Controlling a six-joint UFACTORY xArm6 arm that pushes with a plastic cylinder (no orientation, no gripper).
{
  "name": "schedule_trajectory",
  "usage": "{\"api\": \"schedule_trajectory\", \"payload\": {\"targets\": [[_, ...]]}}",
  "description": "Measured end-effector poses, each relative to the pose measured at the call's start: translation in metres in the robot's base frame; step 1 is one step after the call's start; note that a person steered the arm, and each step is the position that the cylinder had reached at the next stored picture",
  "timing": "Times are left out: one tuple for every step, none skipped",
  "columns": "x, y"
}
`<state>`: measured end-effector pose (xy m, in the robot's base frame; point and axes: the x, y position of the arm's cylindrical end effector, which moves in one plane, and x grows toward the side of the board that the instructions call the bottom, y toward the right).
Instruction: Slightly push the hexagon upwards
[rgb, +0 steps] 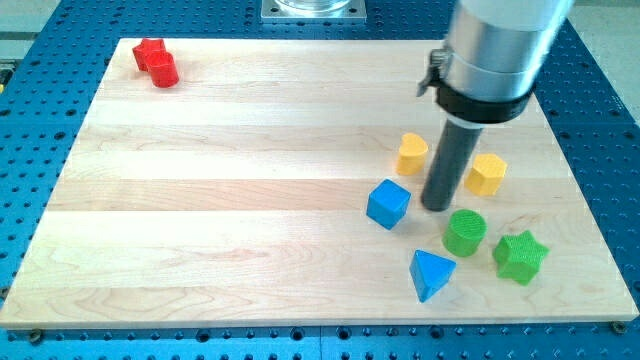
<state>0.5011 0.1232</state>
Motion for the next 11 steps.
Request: {"api": "schedule_trajectory", "payload": {"targets": [[0.035,0.010],[0.036,0.034],[0.036,0.037],[0.029,0.037],[0.009,0.038],[0.001,0.045],[0.002,0.062],[0.001,0.069],[0.001,0.069],[0.001,0.084],[-0.003,0.088]]}}
